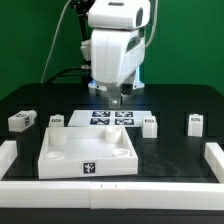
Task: Assemble one leg
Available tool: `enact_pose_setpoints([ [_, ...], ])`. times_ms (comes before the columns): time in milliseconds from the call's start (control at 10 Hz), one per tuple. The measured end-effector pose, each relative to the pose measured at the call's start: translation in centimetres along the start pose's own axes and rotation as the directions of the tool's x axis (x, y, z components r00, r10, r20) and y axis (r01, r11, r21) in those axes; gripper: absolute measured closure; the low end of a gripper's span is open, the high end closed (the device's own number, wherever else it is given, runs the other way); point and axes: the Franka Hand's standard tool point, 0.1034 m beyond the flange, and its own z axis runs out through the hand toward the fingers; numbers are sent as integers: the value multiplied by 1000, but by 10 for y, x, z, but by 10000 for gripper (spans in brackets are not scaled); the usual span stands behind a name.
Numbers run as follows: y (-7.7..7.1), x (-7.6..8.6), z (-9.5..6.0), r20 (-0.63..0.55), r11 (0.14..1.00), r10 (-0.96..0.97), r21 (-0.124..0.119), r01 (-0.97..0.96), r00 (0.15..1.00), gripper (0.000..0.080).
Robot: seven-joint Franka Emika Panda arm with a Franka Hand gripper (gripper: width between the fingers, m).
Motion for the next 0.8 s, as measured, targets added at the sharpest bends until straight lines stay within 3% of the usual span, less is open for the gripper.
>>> enact_pose_setpoints([
  [200,0,-1,0,0,1000,0,1,0,1000,150],
  [300,-2,-7,3,-5,995,-95,0,95,995,150],
  [500,-24,-30,24,-32,946,-322,22,323,946,150],
  [800,-34,-42,38,-28,906,-420,36,421,907,150],
])
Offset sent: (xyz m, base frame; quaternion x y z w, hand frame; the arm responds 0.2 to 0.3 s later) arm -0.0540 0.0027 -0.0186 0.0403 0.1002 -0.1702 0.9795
